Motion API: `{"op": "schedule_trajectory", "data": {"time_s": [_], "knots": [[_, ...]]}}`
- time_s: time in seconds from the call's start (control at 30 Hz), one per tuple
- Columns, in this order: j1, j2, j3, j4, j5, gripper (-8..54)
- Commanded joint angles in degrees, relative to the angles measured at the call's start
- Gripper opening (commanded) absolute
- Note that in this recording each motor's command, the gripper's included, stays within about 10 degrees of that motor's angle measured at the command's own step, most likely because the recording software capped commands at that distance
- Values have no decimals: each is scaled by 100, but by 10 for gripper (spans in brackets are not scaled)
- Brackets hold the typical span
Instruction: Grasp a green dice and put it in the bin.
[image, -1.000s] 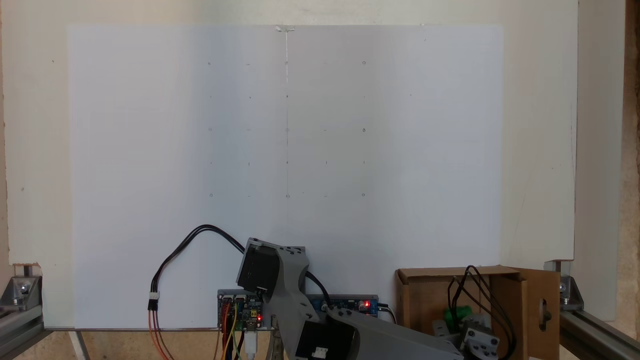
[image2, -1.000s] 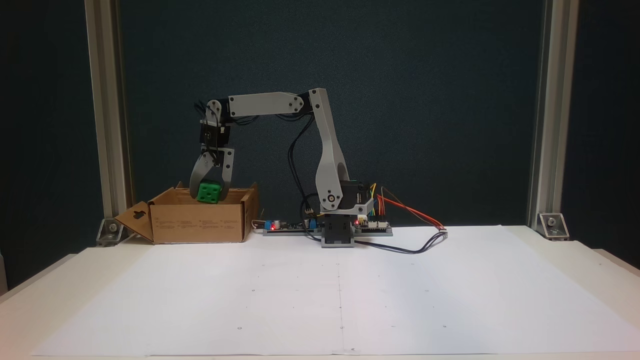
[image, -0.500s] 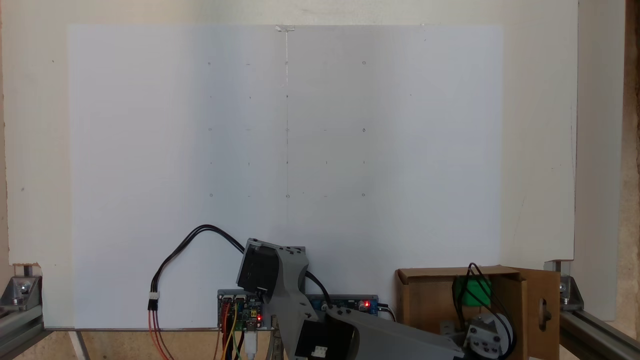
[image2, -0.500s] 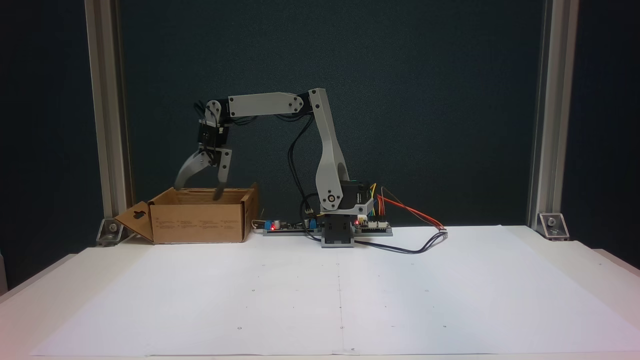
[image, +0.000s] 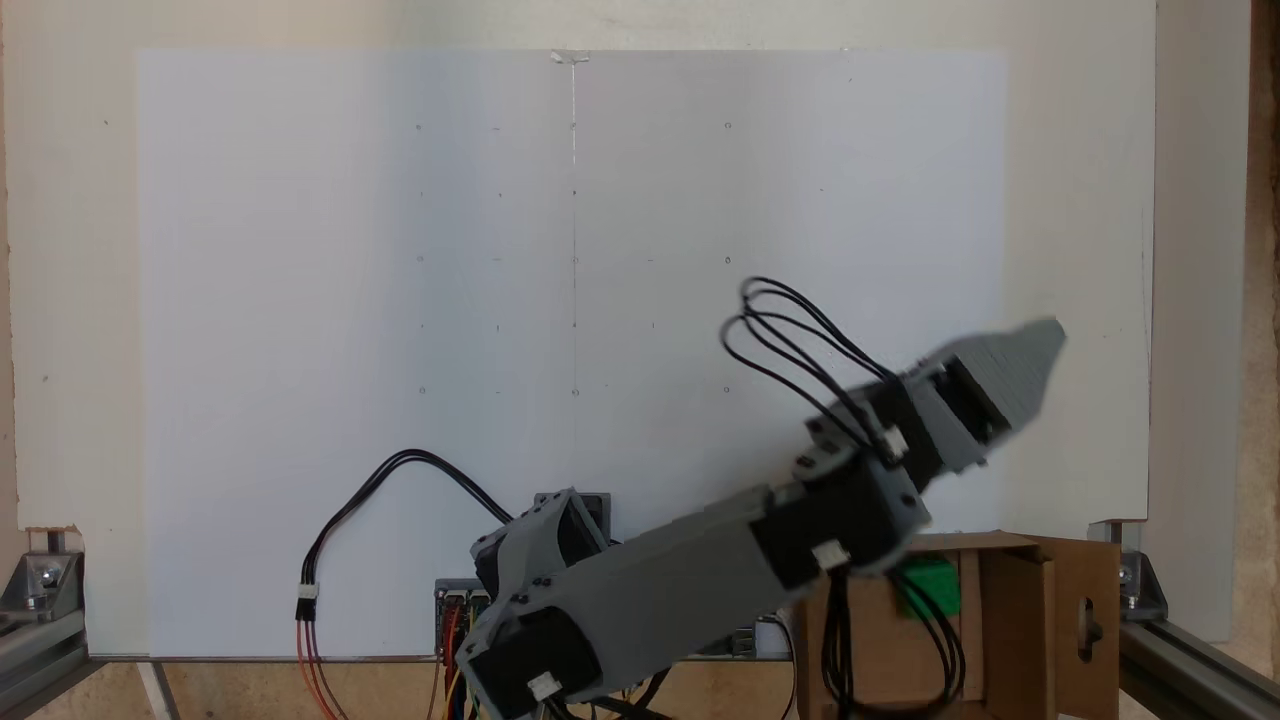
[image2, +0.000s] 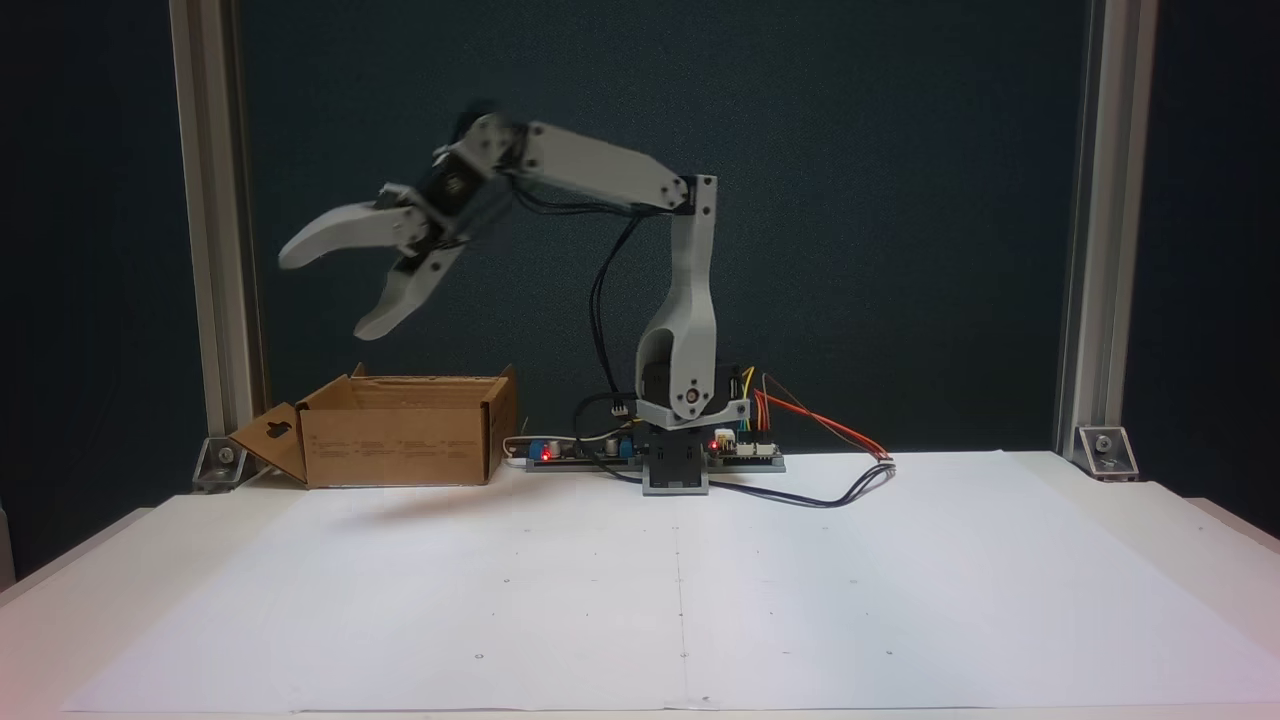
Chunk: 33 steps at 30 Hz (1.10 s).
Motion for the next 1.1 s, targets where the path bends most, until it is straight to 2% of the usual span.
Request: {"op": "schedule_trajectory", "data": {"time_s": [0.0,0.27,0.4,0.6,1.07], "knots": [[-921,272,-141,-149,457,442],[-4226,633,668,-202,659,447],[-5344,905,1617,-1125,668,443],[-5827,1688,3138,-2714,677,443],[-5616,3744,6724,-6256,677,445]]}}
